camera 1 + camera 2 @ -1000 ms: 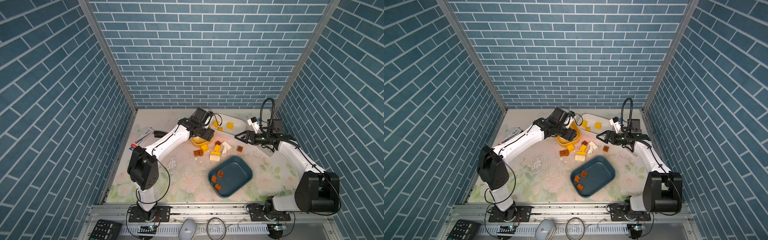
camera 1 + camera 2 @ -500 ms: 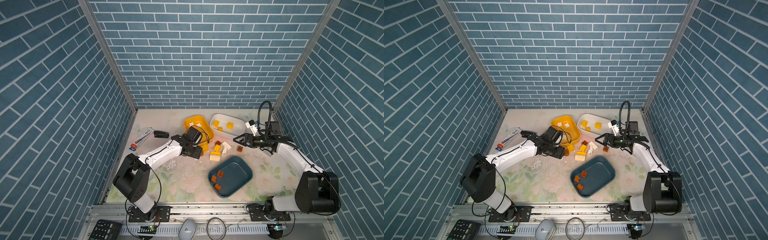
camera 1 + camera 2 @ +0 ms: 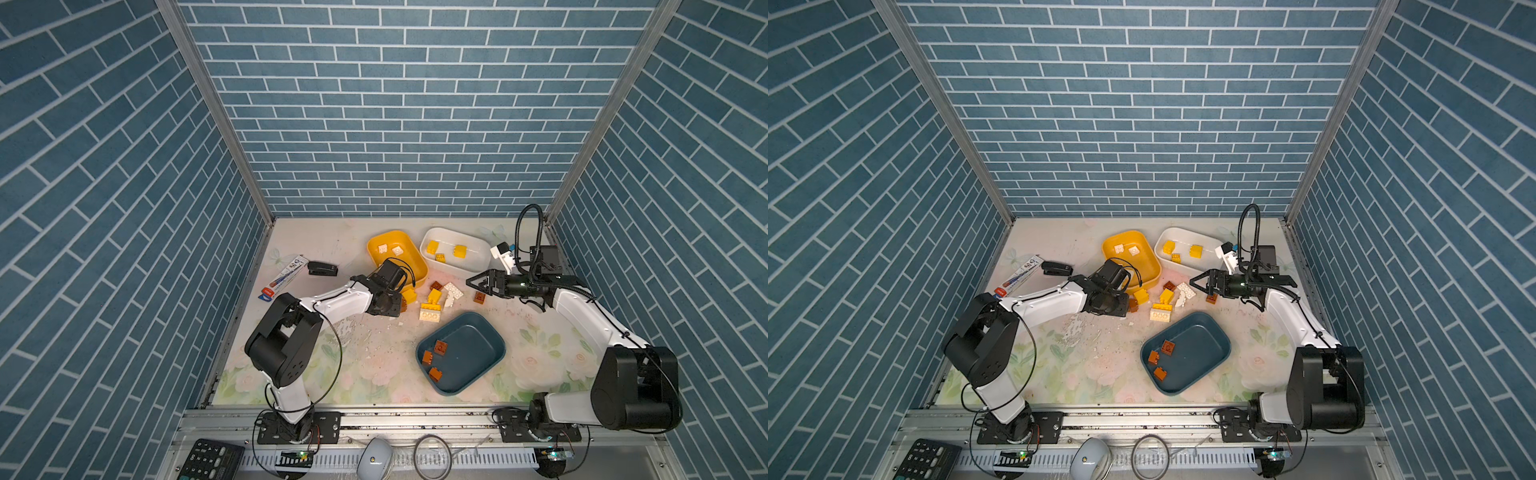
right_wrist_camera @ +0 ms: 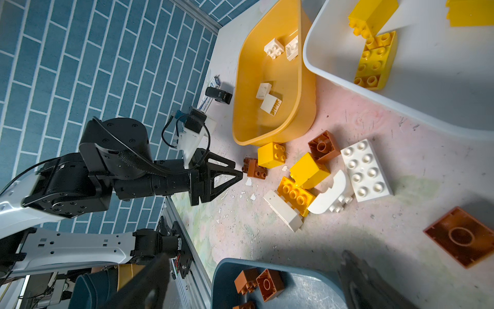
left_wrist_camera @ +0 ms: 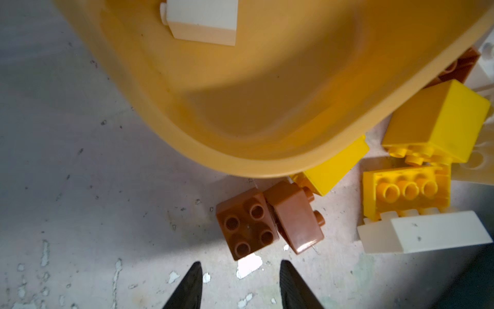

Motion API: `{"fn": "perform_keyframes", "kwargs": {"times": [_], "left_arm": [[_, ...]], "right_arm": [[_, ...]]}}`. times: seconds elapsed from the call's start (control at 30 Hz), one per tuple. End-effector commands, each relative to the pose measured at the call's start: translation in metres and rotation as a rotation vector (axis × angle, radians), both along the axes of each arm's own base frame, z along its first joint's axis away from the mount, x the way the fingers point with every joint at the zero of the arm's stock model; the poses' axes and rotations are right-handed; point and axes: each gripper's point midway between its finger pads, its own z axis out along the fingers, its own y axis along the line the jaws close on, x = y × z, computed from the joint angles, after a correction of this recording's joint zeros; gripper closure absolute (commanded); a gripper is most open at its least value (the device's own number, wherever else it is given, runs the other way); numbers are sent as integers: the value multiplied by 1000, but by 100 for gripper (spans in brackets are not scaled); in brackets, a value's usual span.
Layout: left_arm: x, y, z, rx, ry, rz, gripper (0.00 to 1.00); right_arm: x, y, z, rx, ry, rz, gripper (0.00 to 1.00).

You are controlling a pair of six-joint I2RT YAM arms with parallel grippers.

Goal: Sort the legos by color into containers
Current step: 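Move the left gripper to the loose bricks and grasp a brown brick, then lift the brown brick with the left gripper and drop it into the teal tub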

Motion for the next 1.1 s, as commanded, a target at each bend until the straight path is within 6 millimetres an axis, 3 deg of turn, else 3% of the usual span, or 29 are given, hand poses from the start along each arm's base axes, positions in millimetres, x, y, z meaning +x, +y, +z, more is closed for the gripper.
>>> {"fn": "perform_keyframes", "kwargs": {"times": [0.0, 0.47, 0.87, 1.07], "left_arm": [[5, 4, -12, 8, 6, 36, 52], [13, -2, -24, -25, 23, 82, 52], [7, 29, -20, 105, 23, 98, 55], [13, 30, -14, 90, 16, 87, 52]], "right_arm": [[-5, 3, 4, 15, -11, 17, 1], [-6, 3, 2, 14, -6, 23, 1], [-9, 3, 1, 16, -5, 27, 2], [-9, 3, 1, 17, -7, 26, 1]]}}
